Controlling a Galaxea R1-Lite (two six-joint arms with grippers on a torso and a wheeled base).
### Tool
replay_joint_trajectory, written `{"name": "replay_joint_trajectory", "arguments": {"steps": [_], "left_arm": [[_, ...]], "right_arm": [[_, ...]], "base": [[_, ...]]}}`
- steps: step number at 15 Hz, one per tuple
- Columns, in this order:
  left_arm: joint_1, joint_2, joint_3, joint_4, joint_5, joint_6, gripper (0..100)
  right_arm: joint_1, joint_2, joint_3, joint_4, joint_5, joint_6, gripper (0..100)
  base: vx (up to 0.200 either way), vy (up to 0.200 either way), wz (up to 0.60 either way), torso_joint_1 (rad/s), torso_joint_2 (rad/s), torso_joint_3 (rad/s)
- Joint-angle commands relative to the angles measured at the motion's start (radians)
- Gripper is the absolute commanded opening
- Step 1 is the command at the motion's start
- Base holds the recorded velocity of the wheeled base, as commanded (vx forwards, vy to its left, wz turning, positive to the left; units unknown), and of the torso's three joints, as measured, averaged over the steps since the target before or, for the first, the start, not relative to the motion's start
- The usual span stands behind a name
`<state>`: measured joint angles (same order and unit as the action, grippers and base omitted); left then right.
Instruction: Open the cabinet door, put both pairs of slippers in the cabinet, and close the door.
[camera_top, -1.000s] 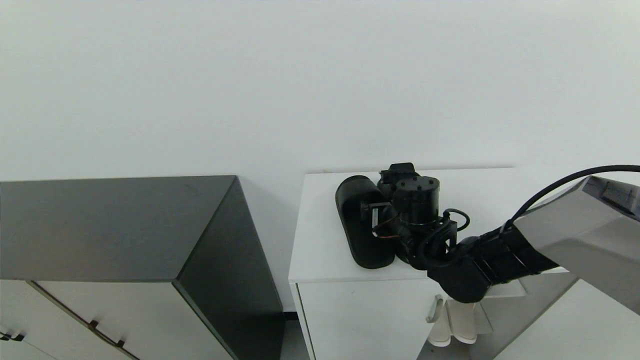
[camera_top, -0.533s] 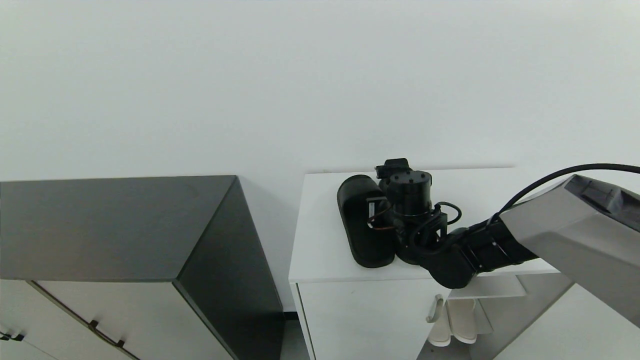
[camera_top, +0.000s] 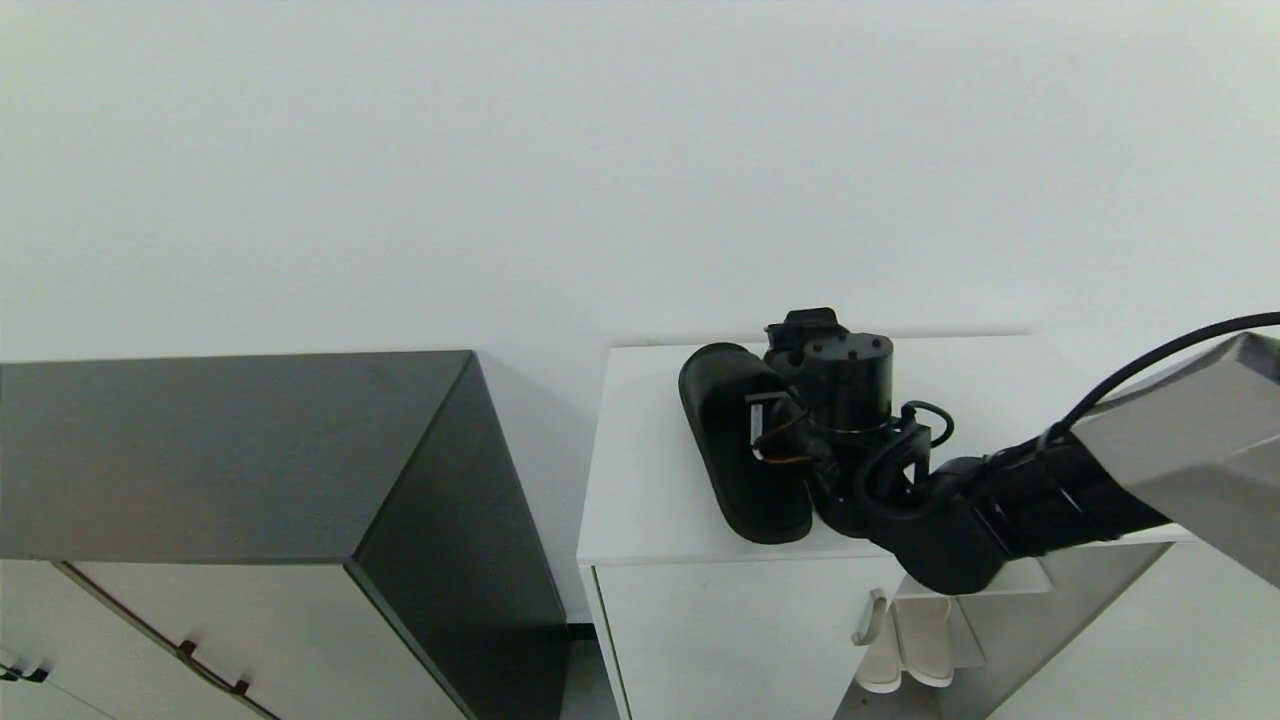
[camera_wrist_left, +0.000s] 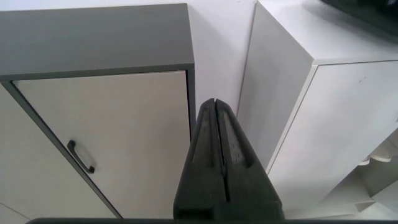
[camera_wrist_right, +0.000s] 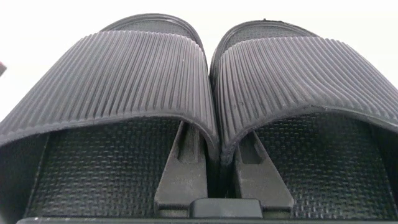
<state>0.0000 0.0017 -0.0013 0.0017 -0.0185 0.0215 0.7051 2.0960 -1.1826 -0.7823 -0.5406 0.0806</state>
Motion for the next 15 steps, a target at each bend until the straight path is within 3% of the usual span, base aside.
{"name": "replay_joint_trajectory", "arguments": {"steps": [1,6,15], "left_arm": [[0.000,0.000,0.000,0.000,0.000,0.000,0],[0.000,0.000,0.000,0.000,0.000,-0.002,0],[0.000,0.000,0.000,0.000,0.000,-0.002,0]], "right_arm": [[0.053,-0.172,0.149,-0.002,0.018,0.007,0],[0.108,-0.378,0.397,0.000,0.111,0.018,0],[0.154,-0.396,0.440,-0.002,0.146,0.019,0]], "base": [[0.000,0.000,0.00,0.000,0.00,0.000],[0.000,0.000,0.00,0.000,0.00,0.000],[0.000,0.000,0.00,0.000,0.00,0.000]]}}
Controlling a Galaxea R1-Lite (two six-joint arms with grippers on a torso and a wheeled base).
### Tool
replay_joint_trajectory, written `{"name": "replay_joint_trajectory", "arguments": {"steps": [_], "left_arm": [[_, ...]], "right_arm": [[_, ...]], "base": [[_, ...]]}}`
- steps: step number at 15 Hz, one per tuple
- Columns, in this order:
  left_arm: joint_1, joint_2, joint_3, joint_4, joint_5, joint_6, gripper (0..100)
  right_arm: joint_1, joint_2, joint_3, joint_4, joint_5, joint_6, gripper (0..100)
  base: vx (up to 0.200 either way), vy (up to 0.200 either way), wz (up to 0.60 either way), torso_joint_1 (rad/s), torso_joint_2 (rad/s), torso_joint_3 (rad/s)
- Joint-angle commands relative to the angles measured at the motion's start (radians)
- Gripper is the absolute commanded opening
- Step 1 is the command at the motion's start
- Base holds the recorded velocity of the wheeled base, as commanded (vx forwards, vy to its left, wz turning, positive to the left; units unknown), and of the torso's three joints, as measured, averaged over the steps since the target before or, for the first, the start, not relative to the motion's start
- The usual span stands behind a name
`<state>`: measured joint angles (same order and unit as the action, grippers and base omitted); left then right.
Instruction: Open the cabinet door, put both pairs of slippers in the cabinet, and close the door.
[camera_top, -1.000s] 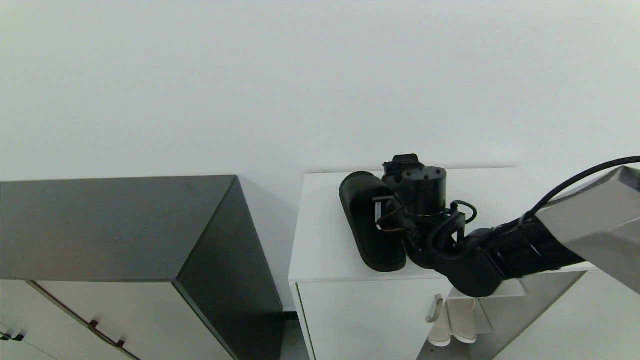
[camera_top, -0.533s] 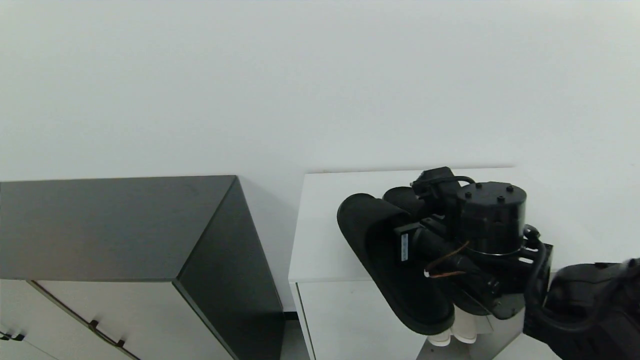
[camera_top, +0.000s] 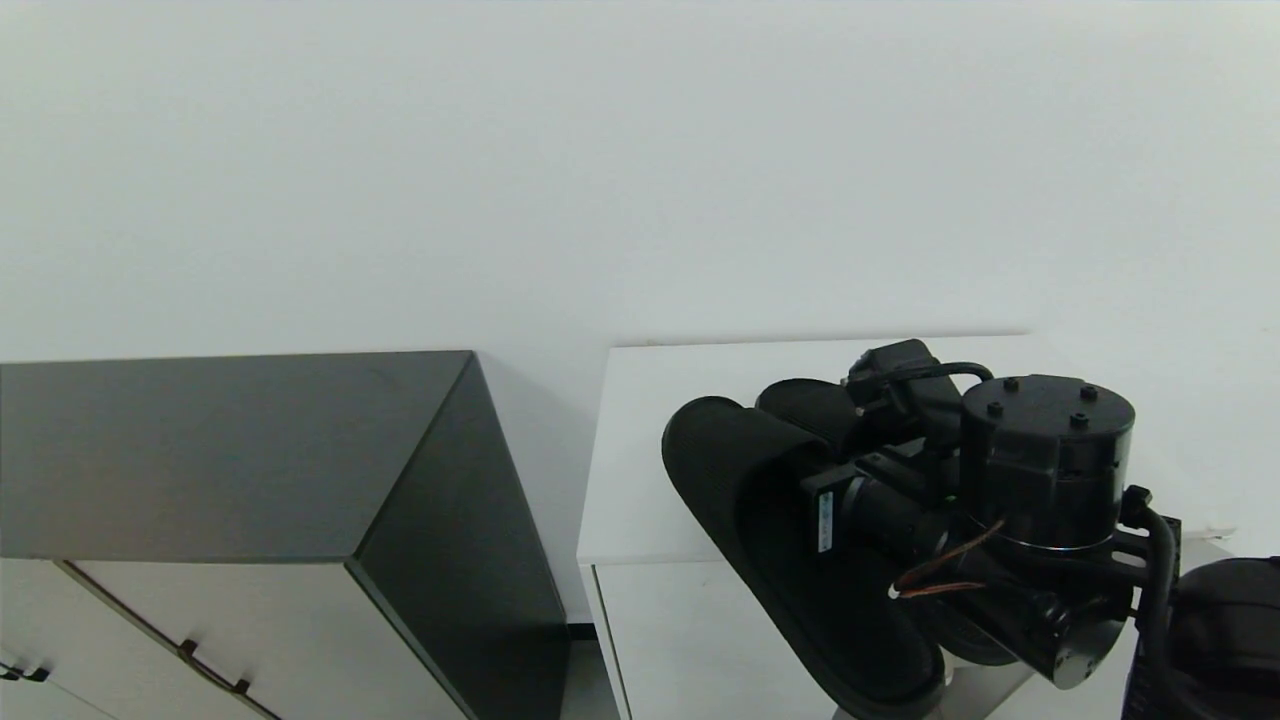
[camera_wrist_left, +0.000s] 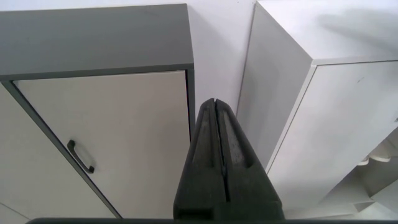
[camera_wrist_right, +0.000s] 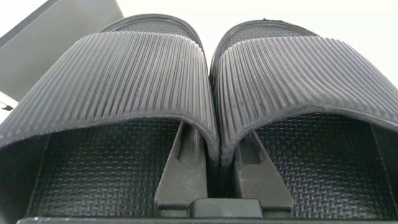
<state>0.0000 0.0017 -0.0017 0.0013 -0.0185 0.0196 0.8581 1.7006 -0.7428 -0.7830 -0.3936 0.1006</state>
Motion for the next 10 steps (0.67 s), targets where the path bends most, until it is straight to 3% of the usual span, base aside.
{"name": "replay_joint_trajectory", "arguments": {"steps": [1,10], "left_arm": [[0.000,0.000,0.000,0.000,0.000,0.000,0],[0.000,0.000,0.000,0.000,0.000,-0.001,0]], "right_arm": [[0.001,-0.001,0.000,-0.001,-0.001,-0.001,0],[0.001,-0.001,0.014,-0.002,-0.001,-0.002,0]], "base": [[-0.200,0.000,0.00,0.007,-0.01,0.002],[-0.200,0.000,0.00,0.002,0.00,0.002]]}}
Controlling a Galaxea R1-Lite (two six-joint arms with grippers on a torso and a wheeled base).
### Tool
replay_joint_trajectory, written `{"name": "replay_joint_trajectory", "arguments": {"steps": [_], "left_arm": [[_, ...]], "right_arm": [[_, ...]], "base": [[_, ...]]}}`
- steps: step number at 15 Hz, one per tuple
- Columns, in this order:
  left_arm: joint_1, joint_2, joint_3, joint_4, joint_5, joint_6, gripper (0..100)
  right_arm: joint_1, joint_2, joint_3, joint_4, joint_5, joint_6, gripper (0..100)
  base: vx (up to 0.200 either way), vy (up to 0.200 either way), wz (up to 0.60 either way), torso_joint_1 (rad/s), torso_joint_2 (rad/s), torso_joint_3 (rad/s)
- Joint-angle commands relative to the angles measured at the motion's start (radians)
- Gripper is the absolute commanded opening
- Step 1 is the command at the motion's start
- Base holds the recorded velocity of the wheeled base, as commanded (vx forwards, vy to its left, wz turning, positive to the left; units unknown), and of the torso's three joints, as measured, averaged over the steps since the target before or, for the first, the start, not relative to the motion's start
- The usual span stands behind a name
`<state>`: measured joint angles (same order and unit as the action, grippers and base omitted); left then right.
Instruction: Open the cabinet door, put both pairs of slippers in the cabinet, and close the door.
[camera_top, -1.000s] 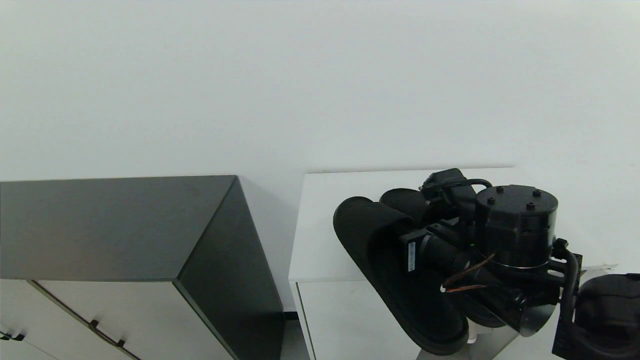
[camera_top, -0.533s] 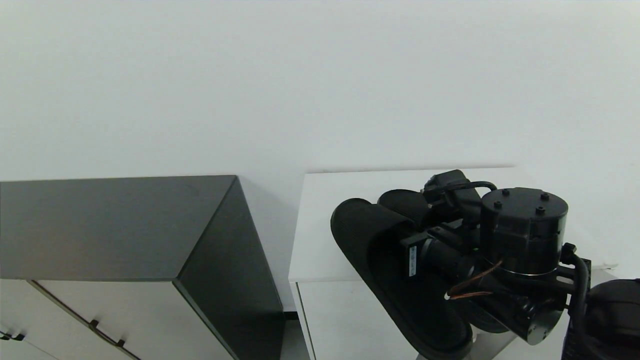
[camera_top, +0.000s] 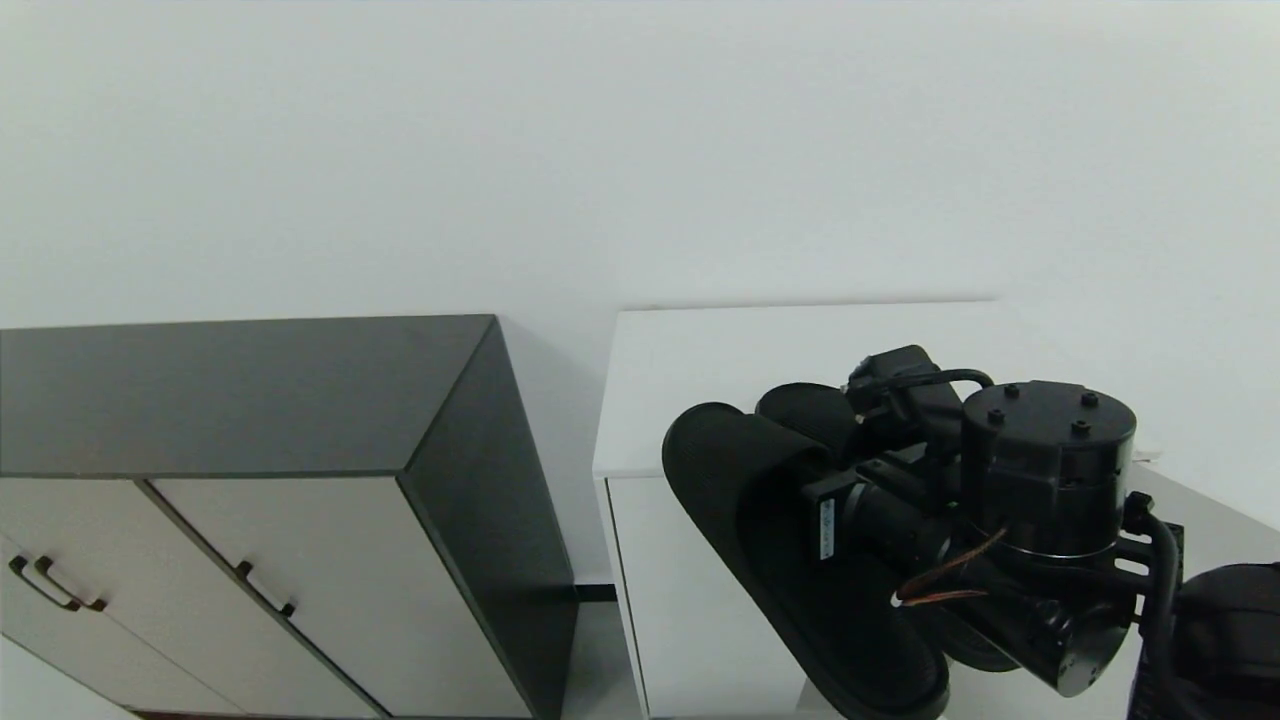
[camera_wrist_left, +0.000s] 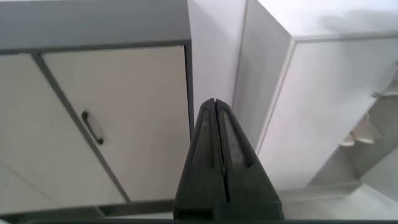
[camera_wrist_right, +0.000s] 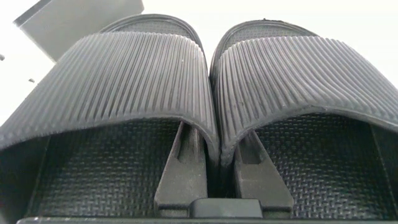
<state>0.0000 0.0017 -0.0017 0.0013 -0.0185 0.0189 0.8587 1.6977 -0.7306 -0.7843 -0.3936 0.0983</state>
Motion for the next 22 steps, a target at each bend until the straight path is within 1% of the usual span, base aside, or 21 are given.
{"name": "replay_joint_trajectory", "arguments": {"steps": [1,5,20,22], "left_arm": [[0.000,0.000,0.000,0.000,0.000,-0.004,0],[0.000,0.000,0.000,0.000,0.000,-0.004,0],[0.000,0.001,0.000,0.000,0.000,-0.002,0],[0.000,0.000,0.000,0.000,0.000,-0.002,0]], "right_arm": [[0.000,0.002,0.005,-0.001,-0.001,0.000,0],[0.000,0.002,0.008,-0.003,-0.002,0.000,0],[-0.003,0.002,0.019,-0.003,-0.005,-0.002,0],[-0.003,0.002,0.019,-0.003,-0.005,-0.002,0]], "base": [[-0.200,0.000,0.00,-0.002,0.00,0.002],[-0.200,0.000,0.00,0.002,0.00,0.002],[0.000,0.000,0.00,0.000,0.00,0.000],[0.000,-0.200,0.00,0.002,0.00,0.005]]}}
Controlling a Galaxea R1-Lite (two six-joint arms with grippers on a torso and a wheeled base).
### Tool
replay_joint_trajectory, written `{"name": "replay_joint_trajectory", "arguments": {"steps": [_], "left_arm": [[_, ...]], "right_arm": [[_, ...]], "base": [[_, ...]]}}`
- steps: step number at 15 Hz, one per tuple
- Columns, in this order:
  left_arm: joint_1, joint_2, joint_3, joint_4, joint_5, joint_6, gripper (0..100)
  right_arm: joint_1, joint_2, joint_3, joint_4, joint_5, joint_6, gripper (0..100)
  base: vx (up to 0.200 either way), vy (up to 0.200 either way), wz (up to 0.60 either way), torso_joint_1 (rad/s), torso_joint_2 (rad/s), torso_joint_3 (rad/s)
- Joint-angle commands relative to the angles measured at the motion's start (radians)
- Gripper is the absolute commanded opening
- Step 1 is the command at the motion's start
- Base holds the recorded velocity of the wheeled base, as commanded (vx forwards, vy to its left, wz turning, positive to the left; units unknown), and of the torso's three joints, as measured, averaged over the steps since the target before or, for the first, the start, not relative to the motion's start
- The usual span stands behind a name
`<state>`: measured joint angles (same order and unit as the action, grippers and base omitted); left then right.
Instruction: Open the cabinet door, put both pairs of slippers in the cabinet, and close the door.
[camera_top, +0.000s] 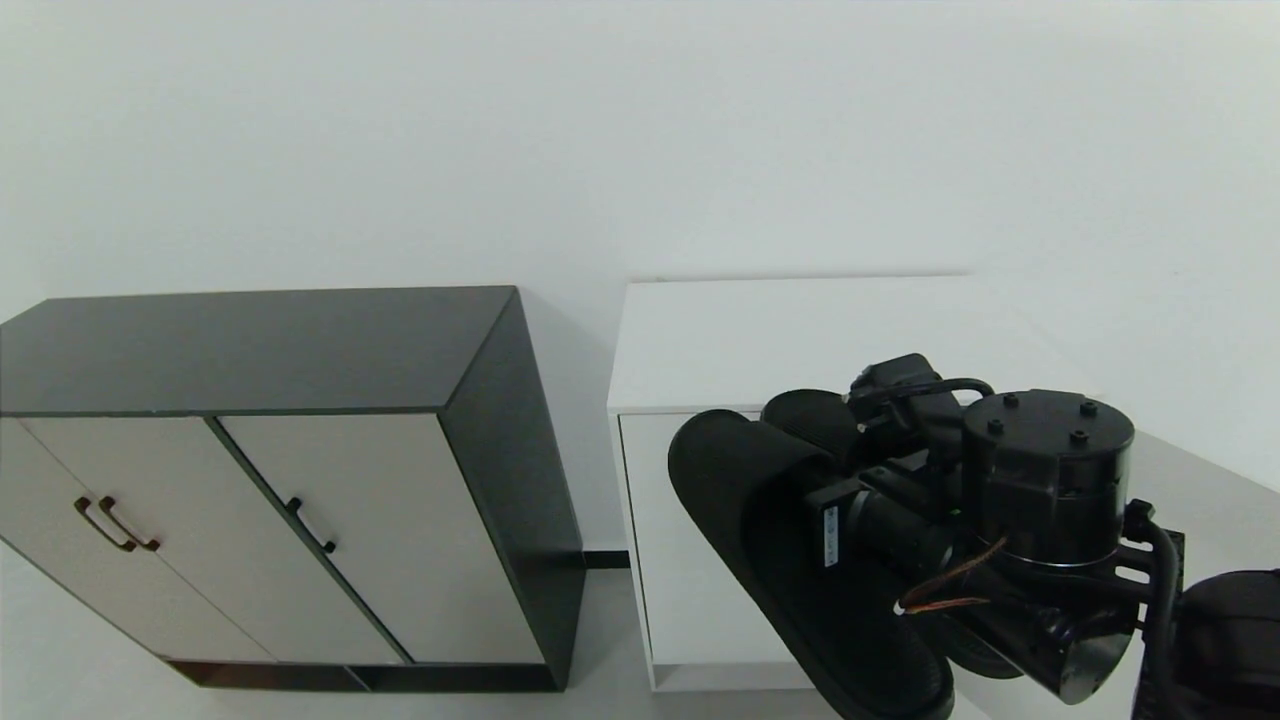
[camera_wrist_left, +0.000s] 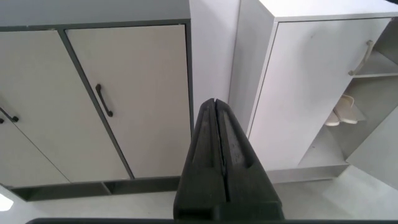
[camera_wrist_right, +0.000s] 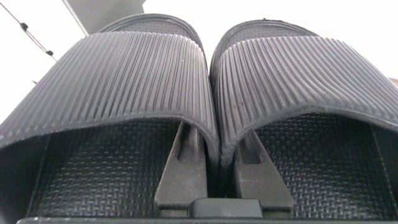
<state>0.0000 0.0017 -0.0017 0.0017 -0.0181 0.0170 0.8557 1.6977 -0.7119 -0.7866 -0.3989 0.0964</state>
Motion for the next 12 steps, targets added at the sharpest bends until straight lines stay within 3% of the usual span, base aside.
{"name": "replay_joint_trajectory", "arguments": {"steps": [1,12], "left_arm": [[0.000,0.000,0.000,0.000,0.000,0.000,0],[0.000,0.000,0.000,0.000,0.000,0.000,0]], "right_arm": [[0.000,0.002,0.000,0.000,0.000,0.000,0],[0.002,-0.003,0.025,-0.003,0.000,-0.004,0]], "base": [[0.000,-0.200,0.00,-0.012,0.00,0.007],[0.000,-0.200,0.00,0.006,0.00,0.001]]}}
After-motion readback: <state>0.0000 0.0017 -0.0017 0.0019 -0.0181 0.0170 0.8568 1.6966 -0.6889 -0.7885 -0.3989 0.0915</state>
